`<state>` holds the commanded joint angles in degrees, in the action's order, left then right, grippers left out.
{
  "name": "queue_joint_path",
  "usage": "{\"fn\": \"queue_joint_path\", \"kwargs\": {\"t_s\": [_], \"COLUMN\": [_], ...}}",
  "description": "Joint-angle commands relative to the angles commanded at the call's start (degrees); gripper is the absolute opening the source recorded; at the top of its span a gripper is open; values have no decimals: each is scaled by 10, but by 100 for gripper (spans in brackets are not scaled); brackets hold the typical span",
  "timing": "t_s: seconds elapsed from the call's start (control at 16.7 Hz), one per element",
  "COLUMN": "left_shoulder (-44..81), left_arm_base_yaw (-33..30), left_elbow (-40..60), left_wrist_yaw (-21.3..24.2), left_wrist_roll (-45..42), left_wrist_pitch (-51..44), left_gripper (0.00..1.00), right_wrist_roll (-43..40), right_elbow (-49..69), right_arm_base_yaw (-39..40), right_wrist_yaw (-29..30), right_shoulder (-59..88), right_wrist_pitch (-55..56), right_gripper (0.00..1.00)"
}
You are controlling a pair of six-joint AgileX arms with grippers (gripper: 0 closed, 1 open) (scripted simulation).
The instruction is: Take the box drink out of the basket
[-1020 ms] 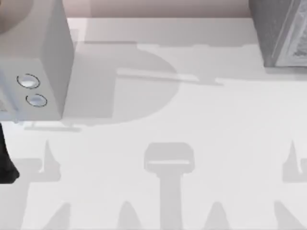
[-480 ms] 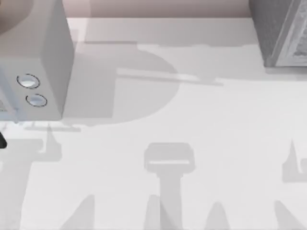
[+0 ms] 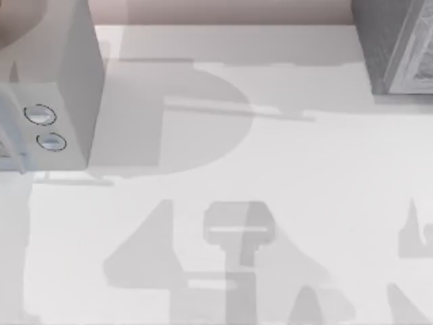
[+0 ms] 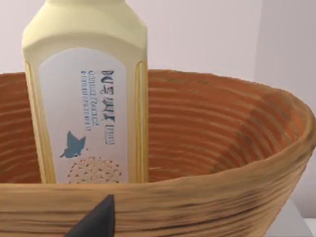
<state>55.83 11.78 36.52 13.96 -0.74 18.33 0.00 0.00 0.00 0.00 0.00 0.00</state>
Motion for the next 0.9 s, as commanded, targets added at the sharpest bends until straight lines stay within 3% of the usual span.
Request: {"fn": "queue_joint_path", "kwargs": {"t_s": [0.42, 0.9], "left_shoulder": [241, 290], "left_arm_base_yaw": [57, 70], "left_elbow": [158, 193], "left_wrist_yaw": [53, 64], "left_wrist_roll": [-3, -3], "left_wrist_pitch": [80, 98], "left_gripper": [100, 100], "right_wrist_roll": [0, 0], "right_elbow": [0, 0], "right_arm_base_yaw": [0, 0], "right_wrist_yaw": [0, 0], "right_shoulder": [0, 0], "right_wrist_pitch": [0, 0], "right_gripper": [100, 100]}}
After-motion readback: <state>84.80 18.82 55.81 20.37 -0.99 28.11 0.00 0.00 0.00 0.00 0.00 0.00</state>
